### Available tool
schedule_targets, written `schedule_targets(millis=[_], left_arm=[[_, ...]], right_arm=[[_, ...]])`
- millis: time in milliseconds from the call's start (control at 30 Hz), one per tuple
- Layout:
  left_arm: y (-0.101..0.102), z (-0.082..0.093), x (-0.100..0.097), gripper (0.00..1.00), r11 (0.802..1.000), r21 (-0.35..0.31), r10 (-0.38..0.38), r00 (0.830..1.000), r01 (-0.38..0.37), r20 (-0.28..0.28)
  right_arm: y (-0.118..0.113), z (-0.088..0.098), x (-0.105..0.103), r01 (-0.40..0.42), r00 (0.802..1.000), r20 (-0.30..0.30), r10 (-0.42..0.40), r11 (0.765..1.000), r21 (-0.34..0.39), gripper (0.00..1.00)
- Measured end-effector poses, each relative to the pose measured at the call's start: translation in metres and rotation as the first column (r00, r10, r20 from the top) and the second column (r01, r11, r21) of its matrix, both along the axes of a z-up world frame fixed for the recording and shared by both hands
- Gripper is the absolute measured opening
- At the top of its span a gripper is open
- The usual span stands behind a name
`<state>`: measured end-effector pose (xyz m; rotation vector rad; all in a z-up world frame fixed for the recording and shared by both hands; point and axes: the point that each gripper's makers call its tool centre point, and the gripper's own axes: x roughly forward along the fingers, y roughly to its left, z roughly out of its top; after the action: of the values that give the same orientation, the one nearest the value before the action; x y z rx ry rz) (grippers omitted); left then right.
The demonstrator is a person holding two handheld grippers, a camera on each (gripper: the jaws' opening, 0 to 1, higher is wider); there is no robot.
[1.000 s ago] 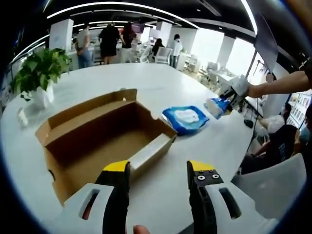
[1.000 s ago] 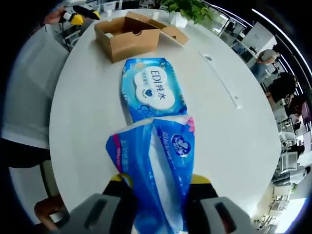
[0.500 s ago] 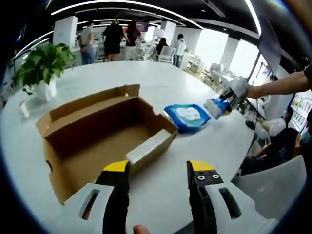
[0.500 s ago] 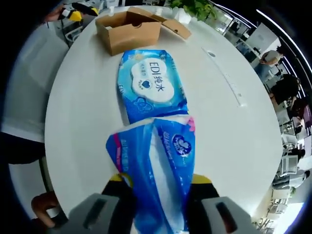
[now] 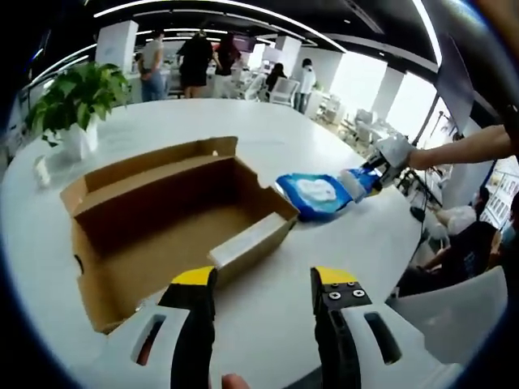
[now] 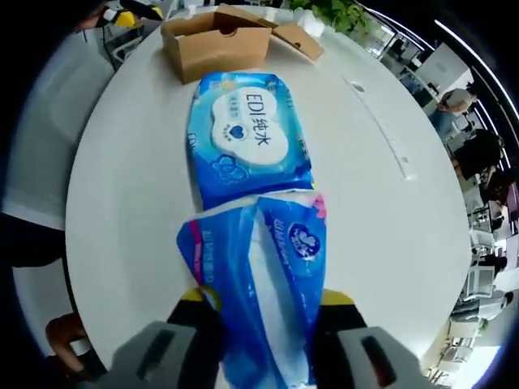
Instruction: Operate the shoe box by opening the lid, removing the specified soft item, and placing it in the target area until the item is outside and the box remains undamaged.
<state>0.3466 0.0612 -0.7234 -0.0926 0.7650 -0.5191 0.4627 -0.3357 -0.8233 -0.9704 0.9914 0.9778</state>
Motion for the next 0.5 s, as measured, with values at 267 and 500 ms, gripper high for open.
schedule_targets(millis=[267,500], left_arm=[[0.000,-0.001,-0.002,0.48,1.000,0.008,0.006,1.000,-0.006,-0.001],[-0.002,-0.001,-0.002,0.48,1.000,0.007,0.006,1.000,-0.006,-0.003]], right_arm=[[-0.003,-0.007,0.010,-0.008,1.000,0.004,0.008,1.000,-0.002,0.42],[-0.001,-0.008,0.012,-0.023,1.000,0.009,0.023,1.000,0.000,0.43]])
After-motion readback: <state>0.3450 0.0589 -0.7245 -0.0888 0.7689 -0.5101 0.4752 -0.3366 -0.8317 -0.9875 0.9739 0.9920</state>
